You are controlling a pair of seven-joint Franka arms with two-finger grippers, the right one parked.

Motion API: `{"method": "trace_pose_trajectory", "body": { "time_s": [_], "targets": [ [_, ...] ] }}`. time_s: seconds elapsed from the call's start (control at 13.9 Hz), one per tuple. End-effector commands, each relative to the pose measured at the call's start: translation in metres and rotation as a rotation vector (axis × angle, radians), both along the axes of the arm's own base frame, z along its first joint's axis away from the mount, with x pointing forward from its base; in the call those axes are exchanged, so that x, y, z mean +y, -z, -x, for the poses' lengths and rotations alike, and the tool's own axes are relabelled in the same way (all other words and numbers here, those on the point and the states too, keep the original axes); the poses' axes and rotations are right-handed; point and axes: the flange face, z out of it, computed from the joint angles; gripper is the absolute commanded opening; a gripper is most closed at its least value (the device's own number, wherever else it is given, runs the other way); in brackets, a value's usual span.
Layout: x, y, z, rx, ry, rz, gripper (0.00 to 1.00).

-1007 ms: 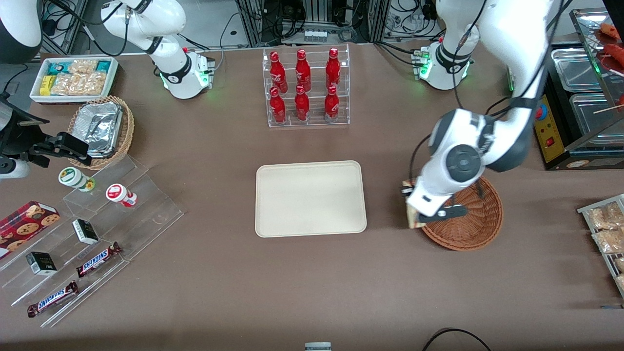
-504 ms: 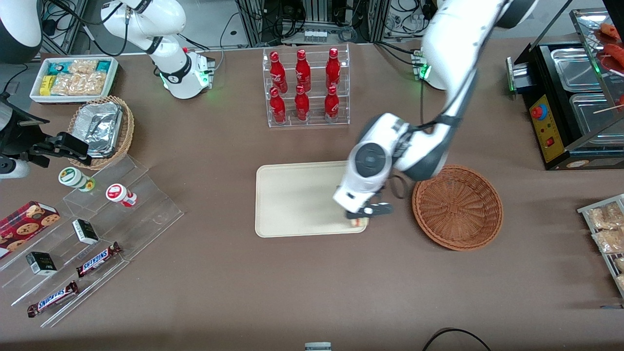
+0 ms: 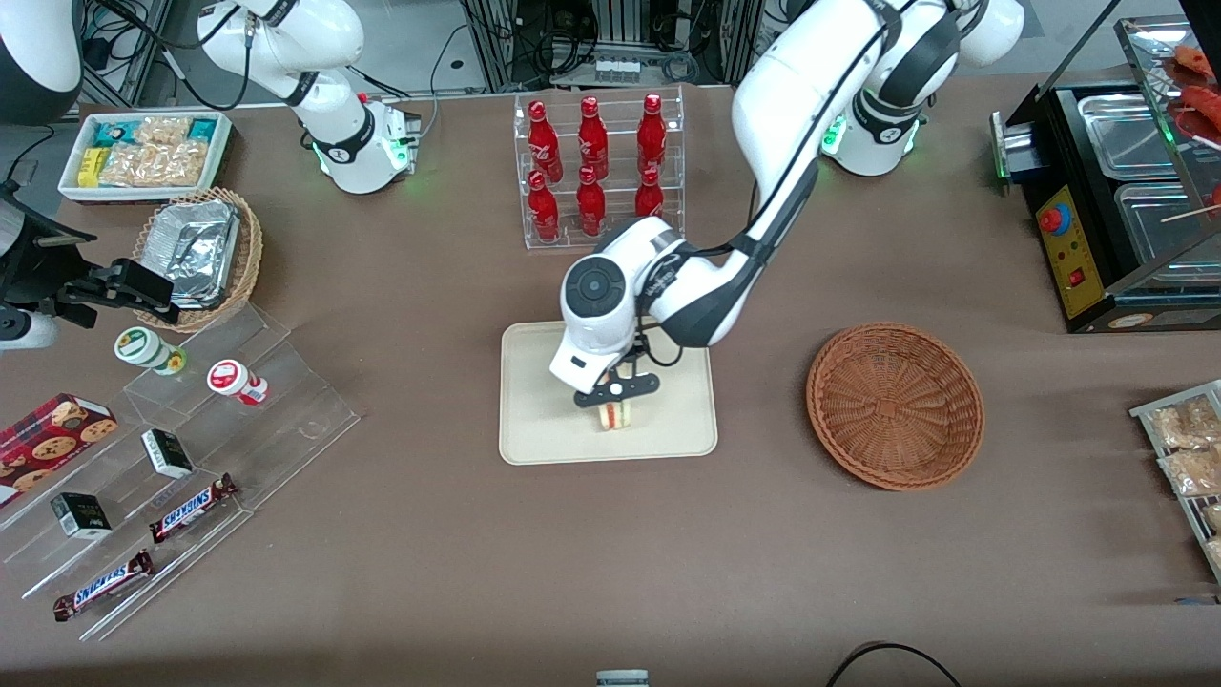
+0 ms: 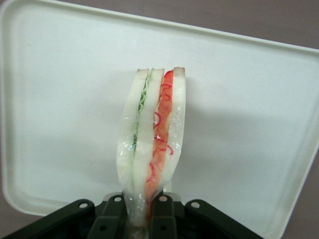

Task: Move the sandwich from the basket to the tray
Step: 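Lower the sandwich onto the tray and open the left gripper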

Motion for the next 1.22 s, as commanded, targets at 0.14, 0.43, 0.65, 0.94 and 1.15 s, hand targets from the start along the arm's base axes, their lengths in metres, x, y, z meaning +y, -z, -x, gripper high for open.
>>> {"method": "trace_pose_trajectory", "body": {
  "time_s": [0.14,0.43,0.65,0.94,1.15],
  "targets": [
    [-0.007,0.002,-0.003,-0.022,-0.011,-0.012,0.00],
    [-0.007,0.006,-0.002,-0.019,-0.019,-0.018,0.00],
    [-0.008,0.018,0.001,-0.012,-0.057,-0.030,0.00],
    [-0.009,0.025,0.001,-0.013,-0.095,-0.034,0.31],
    [-0.008,0.020,-0.001,-0.017,-0.087,-0.031,1.00]
  ]
}}
